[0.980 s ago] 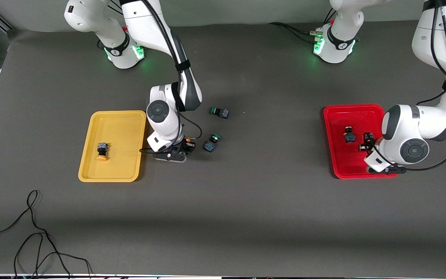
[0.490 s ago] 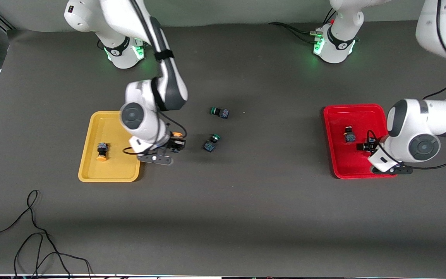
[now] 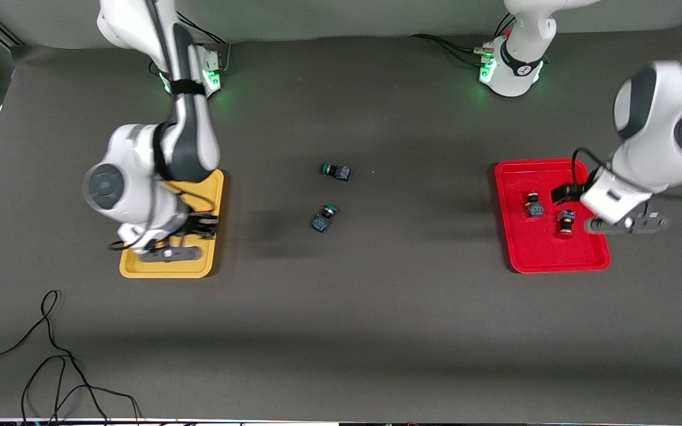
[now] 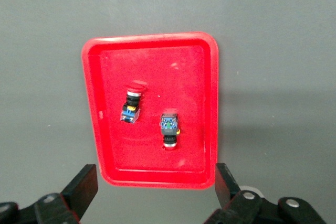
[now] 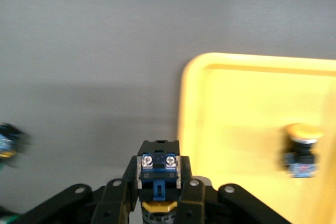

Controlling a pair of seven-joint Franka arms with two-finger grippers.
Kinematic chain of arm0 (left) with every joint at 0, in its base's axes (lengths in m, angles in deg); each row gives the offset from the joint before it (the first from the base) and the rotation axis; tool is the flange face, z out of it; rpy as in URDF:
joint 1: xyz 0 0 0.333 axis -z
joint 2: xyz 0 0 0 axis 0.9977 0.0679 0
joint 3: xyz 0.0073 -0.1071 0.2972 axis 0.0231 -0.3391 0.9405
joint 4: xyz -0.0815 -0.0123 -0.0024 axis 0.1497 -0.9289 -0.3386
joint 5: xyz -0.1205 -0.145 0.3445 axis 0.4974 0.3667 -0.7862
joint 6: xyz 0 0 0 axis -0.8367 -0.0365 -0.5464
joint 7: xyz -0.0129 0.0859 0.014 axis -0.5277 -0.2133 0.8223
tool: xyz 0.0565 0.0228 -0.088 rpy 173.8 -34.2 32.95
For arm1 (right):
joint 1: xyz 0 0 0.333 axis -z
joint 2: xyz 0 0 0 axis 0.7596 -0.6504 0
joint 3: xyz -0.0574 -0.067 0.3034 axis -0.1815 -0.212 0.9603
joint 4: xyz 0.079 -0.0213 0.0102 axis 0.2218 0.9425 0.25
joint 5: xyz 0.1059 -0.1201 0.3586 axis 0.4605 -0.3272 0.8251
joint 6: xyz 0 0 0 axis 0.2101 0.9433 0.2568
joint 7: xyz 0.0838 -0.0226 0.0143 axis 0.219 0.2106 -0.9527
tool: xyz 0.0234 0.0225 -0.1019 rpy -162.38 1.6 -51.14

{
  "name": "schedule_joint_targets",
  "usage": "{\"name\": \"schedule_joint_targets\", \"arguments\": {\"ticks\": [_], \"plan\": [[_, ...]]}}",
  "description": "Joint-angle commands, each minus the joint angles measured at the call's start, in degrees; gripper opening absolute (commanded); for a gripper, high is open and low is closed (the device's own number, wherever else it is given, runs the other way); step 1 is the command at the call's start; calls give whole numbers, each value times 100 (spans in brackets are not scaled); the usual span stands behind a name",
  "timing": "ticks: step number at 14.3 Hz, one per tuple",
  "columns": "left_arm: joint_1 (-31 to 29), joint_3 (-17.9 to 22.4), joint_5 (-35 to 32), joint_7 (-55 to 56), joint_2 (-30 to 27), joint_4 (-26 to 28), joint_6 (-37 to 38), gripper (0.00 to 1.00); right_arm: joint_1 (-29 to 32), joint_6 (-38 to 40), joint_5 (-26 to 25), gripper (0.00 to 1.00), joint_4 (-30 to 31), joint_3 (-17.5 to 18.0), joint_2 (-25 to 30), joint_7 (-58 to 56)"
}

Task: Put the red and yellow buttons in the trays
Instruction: 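Lower the red button into the red tray with the left gripper and release, then place the yellow button in the yellow tray with the right gripper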

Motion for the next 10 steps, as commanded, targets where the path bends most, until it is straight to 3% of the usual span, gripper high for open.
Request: {"name": "schedule_joint_targets", "arguments": {"ticks": [1, 5, 8, 9, 10], "plan": [[121, 54, 76, -157, -487, -50, 182, 99, 411, -511, 47, 16, 431, 14, -84, -918], [130, 54, 102, -201, 47, -1377, 561, 99, 527, -1383, 933, 16, 1066, 445, -452, -1369], [130, 54, 93, -201, 347, -1888, 587, 99, 562, -1516, 1268, 21, 1102, 700, -725, -1405], [130, 54, 93, -201, 374, -1933, 596, 99, 562, -1507, 1269, 48, 1102, 700, -743, -1396], [139, 54, 93, -201, 383, -1942, 596, 99, 562, -1481, 1269, 99, 1084, 700, -743, -1352]]}}
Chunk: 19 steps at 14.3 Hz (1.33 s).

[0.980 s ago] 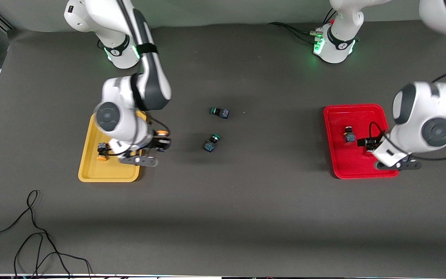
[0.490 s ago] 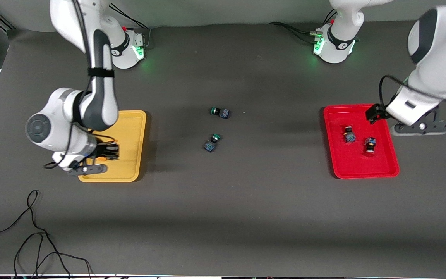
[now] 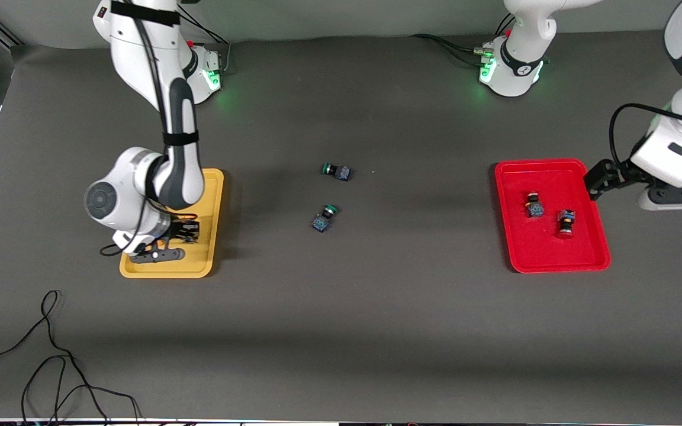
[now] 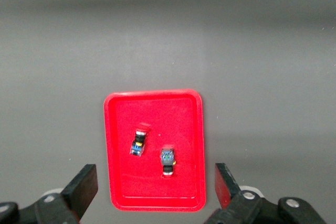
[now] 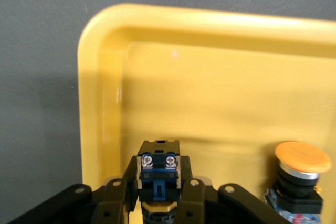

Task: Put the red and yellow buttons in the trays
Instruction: 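Place the yellow button in the yellow tray with the right gripper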

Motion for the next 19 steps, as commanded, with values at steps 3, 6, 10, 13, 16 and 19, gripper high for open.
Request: {"name": "schedule_joint_targets", "arguments": {"ticks": [3, 6, 10, 13, 16, 19], "plan": [[41, 39, 141, -124, -57, -60, 425, 99, -27, 37, 131, 100, -117, -135, 169, 152], [32, 48, 185, -124, -1049, 1256, -100, 99, -290, 658, -88, 100, -468, -757, 231, 415], [32, 56, 186, -176, -1097, 1173, -75, 99, -589, 2442, -827, 100, -1706, -1698, 284, 1242], [-12, 74, 422, -238, -930, 936, 65, 99, -1273, 3156, -836, 100, -1946, -2812, 284, 1251], [-3, 83, 432, -247, -815, 794, 118, 99, -1662, 3332, -932, 100, -2042, -3448, 275, 1260], [-3, 74, 432, -256, -727, 715, 223, 99, -1435, 3491, -1239, 100, -2411, -3397, 563, 1313]]}}
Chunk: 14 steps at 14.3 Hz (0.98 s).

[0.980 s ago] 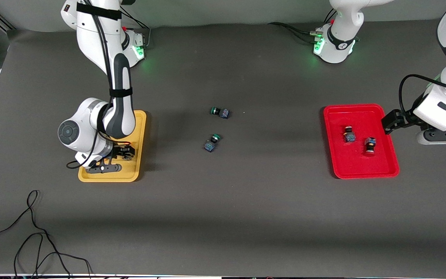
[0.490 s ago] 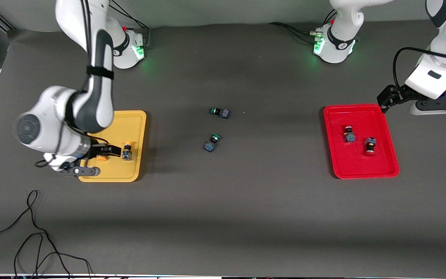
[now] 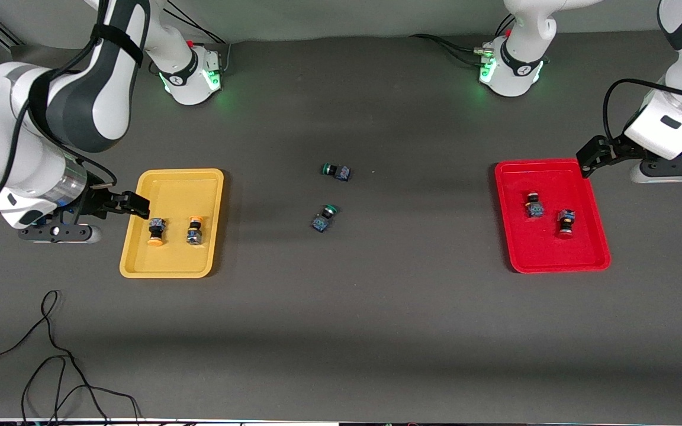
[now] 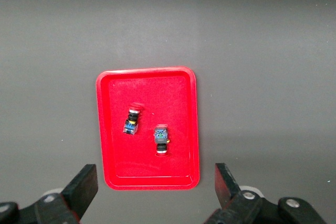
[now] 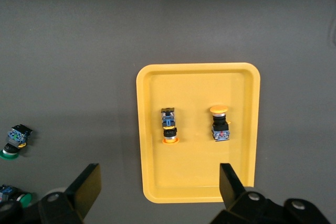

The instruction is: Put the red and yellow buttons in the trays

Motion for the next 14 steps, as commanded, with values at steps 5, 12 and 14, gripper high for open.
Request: {"name": "schedule_joint_targets", "arguments": {"ticks": [5, 12, 14], "plan": [[21, 14, 71, -137, 157, -202, 221, 99, 2772, 70, -2530, 100, -604, 3270, 2631, 1280], [30, 14, 63, -172, 192, -202, 335, 99, 6220, 53, -3351, 100, -175, 6990, 3670, 1835], [48, 14, 63, -163, 192, -194, 406, 99, 6993, -53, -3369, 100, 37, 7800, 3821, 1845]]}}
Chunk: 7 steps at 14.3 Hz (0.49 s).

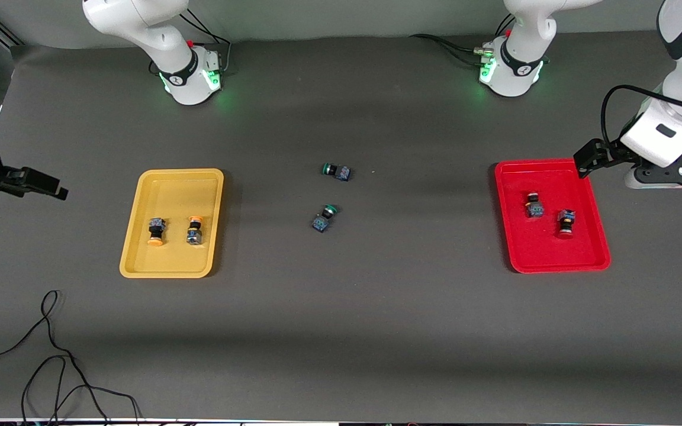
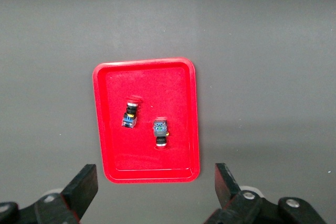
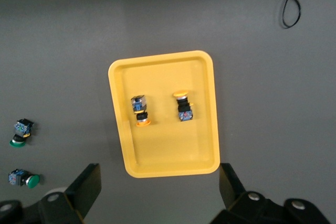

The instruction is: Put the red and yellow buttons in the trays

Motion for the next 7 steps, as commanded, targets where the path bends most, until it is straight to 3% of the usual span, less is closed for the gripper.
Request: {"name": "schedule_joint_targets", "arguments": {"ticks": [1, 3, 7], "plan": [[53, 12, 53, -100, 57, -128, 188, 99, 955, -156, -177, 100, 372, 1031, 265, 174], [45, 12, 53, -100, 57, -137, 267, 99, 1160, -138, -186, 100, 337, 1245, 256, 165], [45, 3, 61, -109, 57, -251, 338, 99, 1125, -33, -317, 100, 83, 1237, 151, 147]]}}
